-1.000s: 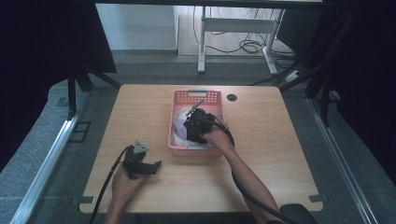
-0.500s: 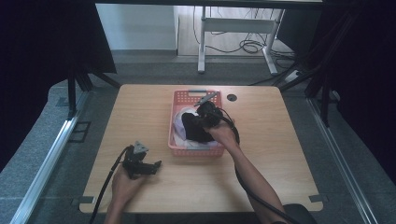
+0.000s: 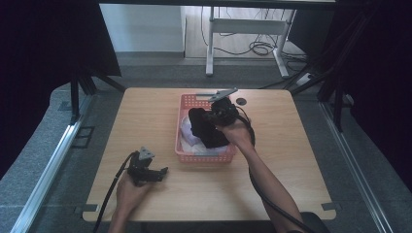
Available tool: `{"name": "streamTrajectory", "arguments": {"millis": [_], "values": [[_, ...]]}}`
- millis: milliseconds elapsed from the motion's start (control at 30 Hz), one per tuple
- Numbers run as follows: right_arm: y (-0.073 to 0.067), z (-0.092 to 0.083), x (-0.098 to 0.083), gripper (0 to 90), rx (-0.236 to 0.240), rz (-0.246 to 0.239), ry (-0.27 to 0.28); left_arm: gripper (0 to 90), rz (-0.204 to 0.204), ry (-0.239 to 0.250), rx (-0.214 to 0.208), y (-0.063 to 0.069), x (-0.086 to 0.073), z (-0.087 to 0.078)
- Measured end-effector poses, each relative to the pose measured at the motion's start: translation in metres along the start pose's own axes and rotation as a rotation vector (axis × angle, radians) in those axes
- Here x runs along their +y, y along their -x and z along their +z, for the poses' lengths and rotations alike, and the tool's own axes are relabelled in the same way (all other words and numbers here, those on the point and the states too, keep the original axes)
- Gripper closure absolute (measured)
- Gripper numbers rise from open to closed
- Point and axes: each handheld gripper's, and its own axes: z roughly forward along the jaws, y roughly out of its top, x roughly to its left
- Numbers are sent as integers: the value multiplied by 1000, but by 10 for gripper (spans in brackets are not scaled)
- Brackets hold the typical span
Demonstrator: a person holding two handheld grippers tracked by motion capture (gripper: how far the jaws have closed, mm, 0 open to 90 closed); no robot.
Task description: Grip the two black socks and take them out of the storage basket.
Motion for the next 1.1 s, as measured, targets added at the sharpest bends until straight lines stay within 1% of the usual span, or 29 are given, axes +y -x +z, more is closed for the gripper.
{"name": "streamTrajectory", "arguments": {"millis": [33,100,400,600,700,733,767,900,933,1000,1067,1100], "values": [[1,-7,3,835,-2,2,24,103,0,0,0,0,0,0],[2,-9,4,835,-2,2,30,103,0,0,0,0,0,0],[8,-36,15,834,-18,19,105,103,0,0,0,0,0,0],[11,-51,21,835,-26,24,138,103,0,0,-1,0,0,0],[13,-59,23,835,-32,30,154,103,0,0,-1,0,0,0],[15,-64,23,834,-36,34,163,103,0,0,-1,0,0,0],[15,-64,23,834,-36,34,163,103,0,0,-1,0,0,0],[20,-74,23,835,-52,45,184,103,0,0,-2,0,0,0],[22,-79,23,835,-61,51,196,103,0,0,-2,0,0,0],[23,-81,23,834,-62,55,200,103,0,-2,-2,0,0,0],[28,-90,21,834,-80,63,217,103,0,-2,-1,0,0,0],[28,-90,21,834,-80,63,217,103,0,-2,-1,0,0,0]]}}
